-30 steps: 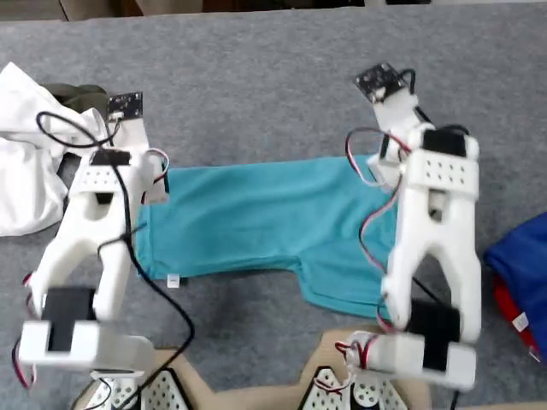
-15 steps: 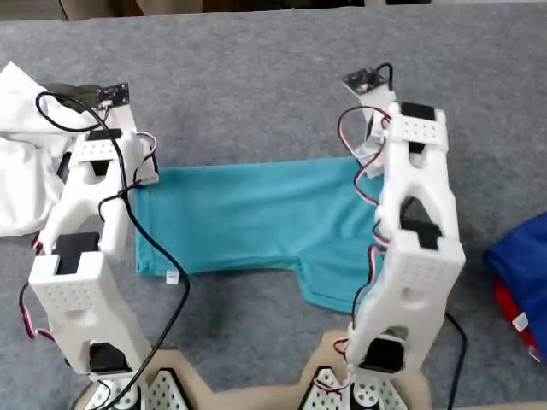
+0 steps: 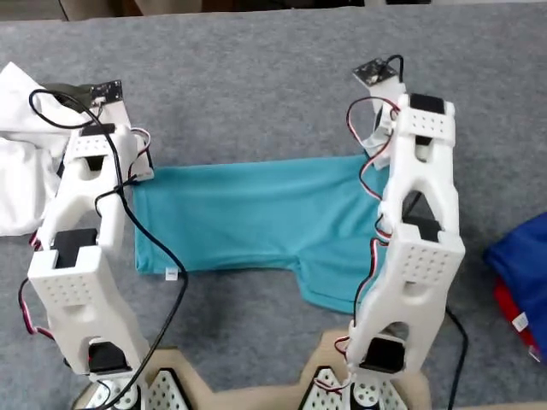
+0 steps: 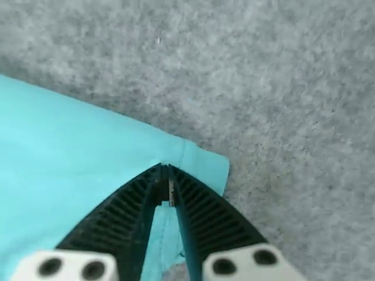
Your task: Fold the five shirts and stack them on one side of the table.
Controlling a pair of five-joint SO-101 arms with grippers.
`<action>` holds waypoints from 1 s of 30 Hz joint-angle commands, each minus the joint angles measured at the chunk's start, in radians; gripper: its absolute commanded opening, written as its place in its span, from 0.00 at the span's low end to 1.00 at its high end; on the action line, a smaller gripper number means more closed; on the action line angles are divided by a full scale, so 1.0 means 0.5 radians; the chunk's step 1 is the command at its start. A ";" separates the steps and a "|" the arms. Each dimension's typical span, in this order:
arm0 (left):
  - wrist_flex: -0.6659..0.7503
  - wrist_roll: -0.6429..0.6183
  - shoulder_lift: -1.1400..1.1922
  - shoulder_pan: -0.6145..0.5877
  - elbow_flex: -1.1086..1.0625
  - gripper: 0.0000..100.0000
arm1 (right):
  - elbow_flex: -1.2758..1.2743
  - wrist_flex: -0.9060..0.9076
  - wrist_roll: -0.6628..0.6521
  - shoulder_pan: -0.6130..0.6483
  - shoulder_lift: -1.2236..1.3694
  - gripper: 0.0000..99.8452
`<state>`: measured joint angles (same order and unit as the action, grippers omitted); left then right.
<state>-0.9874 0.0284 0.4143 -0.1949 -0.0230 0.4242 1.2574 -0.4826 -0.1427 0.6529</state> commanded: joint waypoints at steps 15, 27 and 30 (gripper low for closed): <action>-0.445 0.255 -0.557 0.123 -0.381 0.02 | -0.698 0.209 -0.157 0.155 -1.002 0.01; 0.199 0.338 -1.803 0.258 -1.982 0.02 | -2.211 -0.463 -0.215 0.124 -1.929 0.01; 0.203 0.338 -1.705 0.245 -1.982 0.02 | -2.236 -0.488 -0.221 0.029 -1.870 0.01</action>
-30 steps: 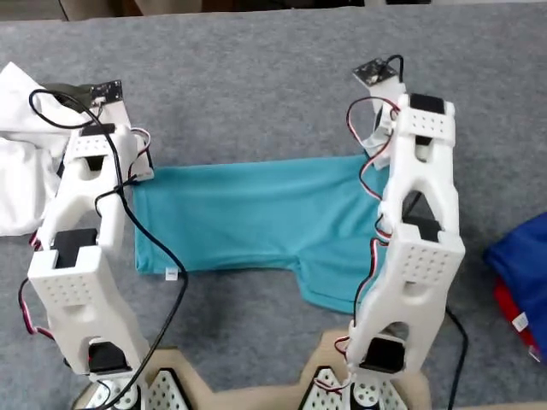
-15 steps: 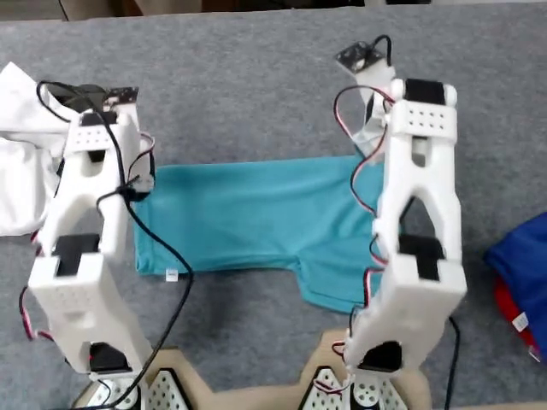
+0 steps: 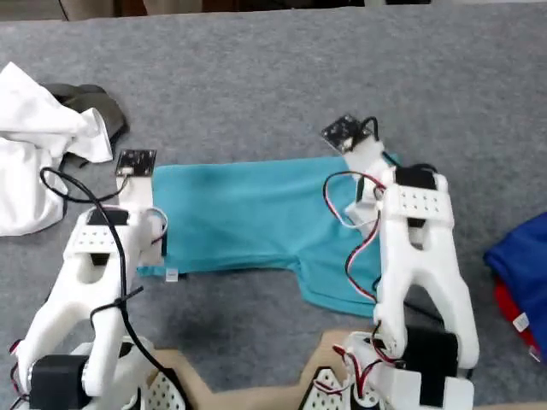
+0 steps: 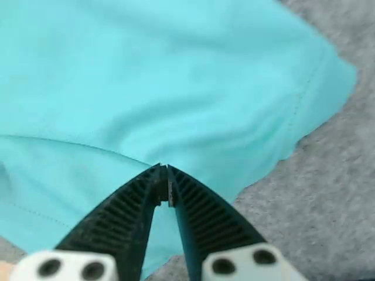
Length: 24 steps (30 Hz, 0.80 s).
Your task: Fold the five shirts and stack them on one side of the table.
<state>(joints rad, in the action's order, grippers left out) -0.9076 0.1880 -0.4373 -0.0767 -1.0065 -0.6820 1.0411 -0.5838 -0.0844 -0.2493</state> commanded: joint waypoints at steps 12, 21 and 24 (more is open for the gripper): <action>-0.083 0.098 0.437 -0.083 0.227 0.02 | -0.060 -0.295 -0.175 -0.407 0.428 0.01; -0.064 0.104 0.443 -0.184 0.273 0.02 | -0.026 -0.307 -0.193 -0.462 0.465 0.01; -0.071 0.104 0.443 -0.181 0.288 0.02 | -0.023 -0.298 -0.193 -0.459 0.440 0.01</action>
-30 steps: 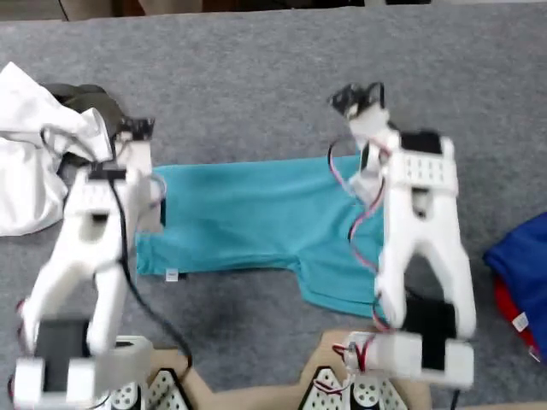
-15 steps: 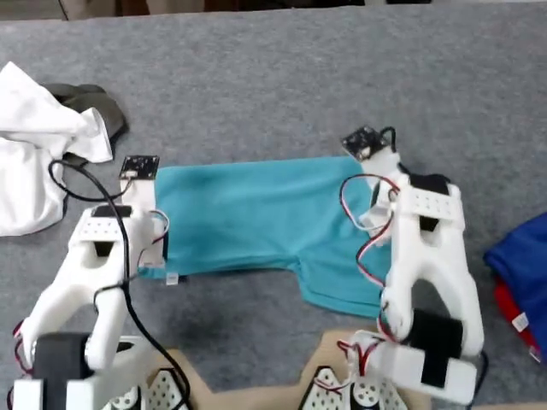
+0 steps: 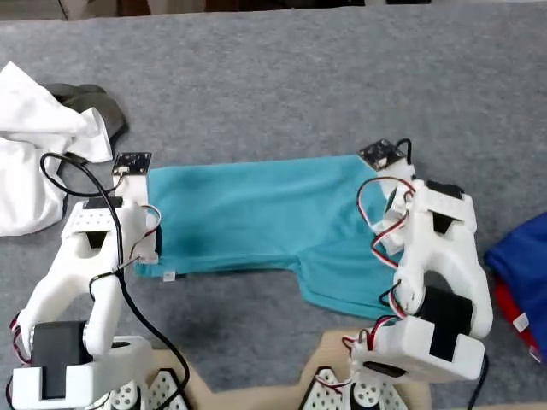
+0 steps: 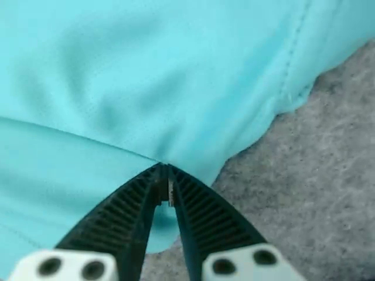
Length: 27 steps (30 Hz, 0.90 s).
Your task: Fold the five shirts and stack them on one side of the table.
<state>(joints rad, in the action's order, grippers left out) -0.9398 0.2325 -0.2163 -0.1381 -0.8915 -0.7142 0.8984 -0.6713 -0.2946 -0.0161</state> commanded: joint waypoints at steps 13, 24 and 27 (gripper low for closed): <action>-0.325 0.003 -0.005 -0.046 0.433 0.02 | 0.005 0.663 -0.236 0.152 -1.229 0.01; -0.586 0.012 -1.036 0.089 0.018 0.02 | -0.637 0.875 -0.651 0.167 -1.837 0.01; -0.601 0.012 -1.490 0.068 -0.245 0.02 | -0.729 0.982 -0.746 0.167 -2.012 0.03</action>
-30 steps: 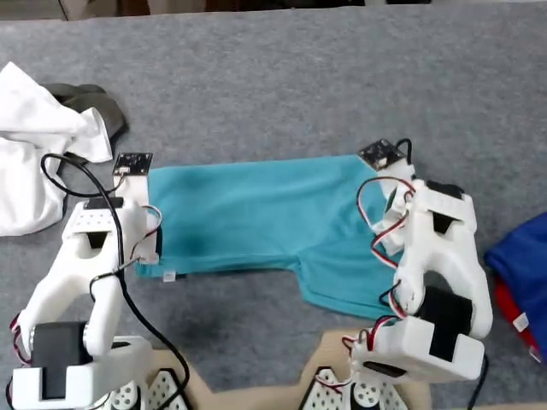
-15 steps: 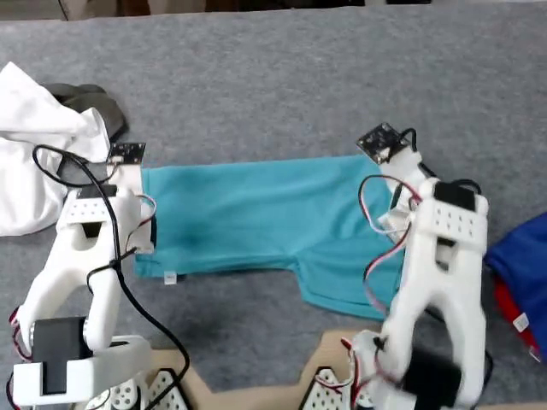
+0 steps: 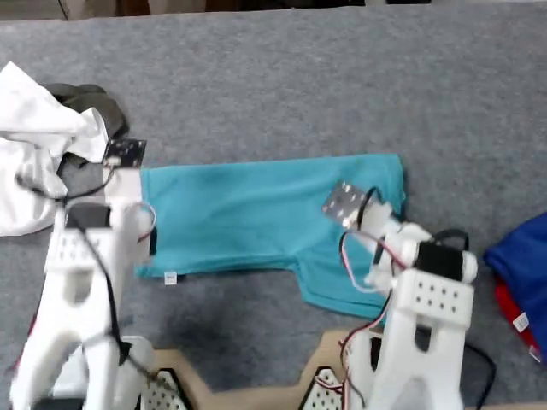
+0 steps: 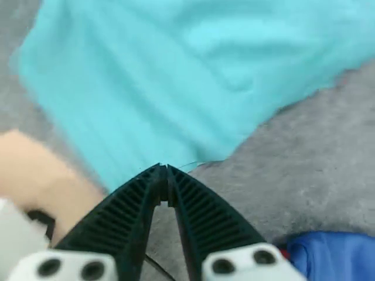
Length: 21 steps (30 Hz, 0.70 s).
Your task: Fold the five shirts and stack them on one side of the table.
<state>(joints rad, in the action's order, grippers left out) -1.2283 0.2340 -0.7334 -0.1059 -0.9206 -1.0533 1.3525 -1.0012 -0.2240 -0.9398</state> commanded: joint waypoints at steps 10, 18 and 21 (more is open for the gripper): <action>0.442 0.006 -0.910 -0.184 -0.789 0.02 | -0.041 0.473 -0.233 0.222 -0.333 0.14; 0.921 -0.021 -0.907 0.043 -0.856 0.02 | 0.011 0.488 -0.227 0.499 -0.121 0.14; 1.040 -0.190 -0.898 0.190 -0.868 0.02 | 0.023 0.485 -0.227 0.603 -0.017 0.14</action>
<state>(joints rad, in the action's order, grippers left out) -0.7725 0.2048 -1.1769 -0.0690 -1.3548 -1.0748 1.5965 -1.1070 0.0292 -0.9843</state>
